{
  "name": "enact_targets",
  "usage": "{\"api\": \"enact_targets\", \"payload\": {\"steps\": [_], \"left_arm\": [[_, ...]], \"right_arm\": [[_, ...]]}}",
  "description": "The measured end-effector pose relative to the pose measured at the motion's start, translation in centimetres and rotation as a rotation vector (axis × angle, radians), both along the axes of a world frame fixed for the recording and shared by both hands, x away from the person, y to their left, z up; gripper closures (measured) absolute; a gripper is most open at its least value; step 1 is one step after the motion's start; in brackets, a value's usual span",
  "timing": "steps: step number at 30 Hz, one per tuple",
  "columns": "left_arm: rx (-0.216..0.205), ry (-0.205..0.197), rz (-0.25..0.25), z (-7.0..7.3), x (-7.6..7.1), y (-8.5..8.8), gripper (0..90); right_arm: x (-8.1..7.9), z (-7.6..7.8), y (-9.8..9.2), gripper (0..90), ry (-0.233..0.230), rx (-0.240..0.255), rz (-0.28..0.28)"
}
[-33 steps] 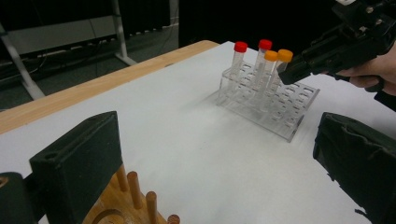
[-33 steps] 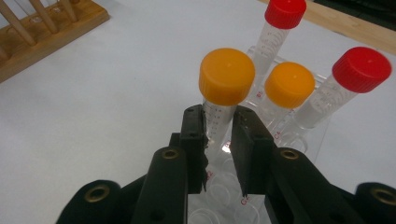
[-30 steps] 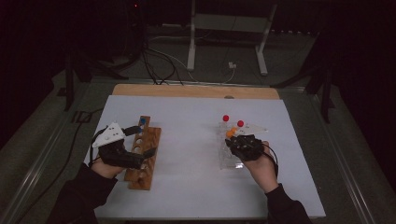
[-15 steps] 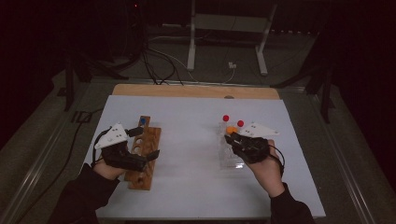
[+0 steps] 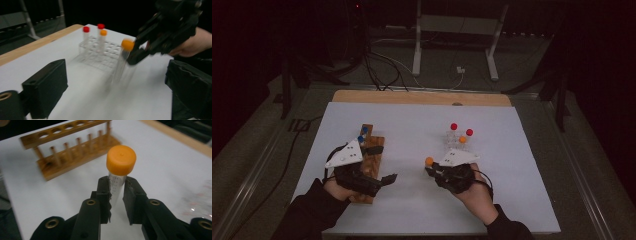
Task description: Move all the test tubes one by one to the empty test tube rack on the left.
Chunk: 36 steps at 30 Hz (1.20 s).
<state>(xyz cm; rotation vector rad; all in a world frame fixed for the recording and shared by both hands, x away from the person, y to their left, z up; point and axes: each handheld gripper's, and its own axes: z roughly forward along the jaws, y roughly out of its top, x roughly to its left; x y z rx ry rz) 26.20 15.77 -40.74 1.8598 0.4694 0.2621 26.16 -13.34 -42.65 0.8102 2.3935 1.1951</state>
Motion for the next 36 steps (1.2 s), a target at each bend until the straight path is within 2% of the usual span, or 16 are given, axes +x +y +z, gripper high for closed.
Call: {"api": "enact_targets", "payload": {"steps": [2,5,7,10,15,28,36], "left_arm": [[0.002,-0.003,-0.022,-0.1,-0.3,-0.6,8.0],[0.008,-0.001,-0.05,-0.4,-0.5,-1.5,16.5],[0.039,0.0,-0.056,-0.6,-0.7,-2.1,17.9],[0.057,-0.008,-0.064,-1.1,-0.8,-2.8,26.7],[0.078,-0.013,-0.078,-1.7,-0.7,-3.8,40.3],[0.1,-0.026,-0.109,-2.3,-0.4,-4.8,69.8],[0.1,-0.039,-0.11,-2.2,-0.3,-4.8,71.8]], "right_arm": [[-0.3,-0.4,0.7,74.6,0.008,-0.012,0.026],[-0.7,-0.8,1.5,74.6,0.03,-0.007,0.057],[-1.0,-0.9,1.9,74.6,0.036,-0.007,0.073],[-1.4,-0.9,2.3,74.6,0.038,-0.009,0.097],[-1.7,-0.6,2.4,74.6,0.043,0.007,0.114],[-2.0,-0.7,2.9,74.6,0.047,-0.01,0.137],[-2.0,-0.7,2.8,74.4,0.051,0.0,0.137]]}}
